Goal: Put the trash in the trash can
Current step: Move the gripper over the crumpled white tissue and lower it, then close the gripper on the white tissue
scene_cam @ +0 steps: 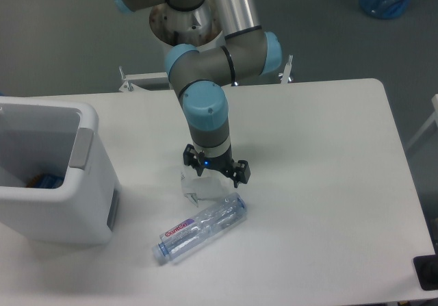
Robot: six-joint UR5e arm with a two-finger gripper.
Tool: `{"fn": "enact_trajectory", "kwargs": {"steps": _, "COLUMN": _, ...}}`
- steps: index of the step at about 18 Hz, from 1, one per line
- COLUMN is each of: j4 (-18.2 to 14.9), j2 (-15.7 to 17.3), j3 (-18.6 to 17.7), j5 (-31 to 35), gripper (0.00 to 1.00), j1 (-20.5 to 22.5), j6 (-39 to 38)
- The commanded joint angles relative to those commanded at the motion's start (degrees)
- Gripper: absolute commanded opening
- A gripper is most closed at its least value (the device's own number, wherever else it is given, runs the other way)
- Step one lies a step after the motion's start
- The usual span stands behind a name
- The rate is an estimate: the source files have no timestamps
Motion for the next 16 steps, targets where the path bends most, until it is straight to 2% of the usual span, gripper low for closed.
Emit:
{"fn": "enact_trajectory", "kwargs": {"steps": 7, "j4": 0.1, "j2": -2.0, "j3": 1.3, "j5": 0.3, "gripper": 1.00, "j1": -0.8, "j6": -8.8}}
{"fn": "enact_trajectory", "kwargs": {"steps": 13, "j4": 0.0, "j2": -3.3, "j3": 1.5, "j5": 0.8, "gripper": 0.99, "j1": -1.3, "j6": -9.7}}
{"fn": "enact_trajectory", "kwargs": {"steps": 14, "j4": 0.0, "j2": -3.3, "j3": 1.5, "j5": 0.8, "gripper": 0.95, "j1": -1.4, "j6": -9.7}}
{"fn": "enact_trajectory", "kwargs": {"steps": 16, "j4": -0.1, "j2": -3.3, "j3": 1.5, "j5": 0.9, "gripper": 0.80, "j1": -1.4, "j6": -9.7}}
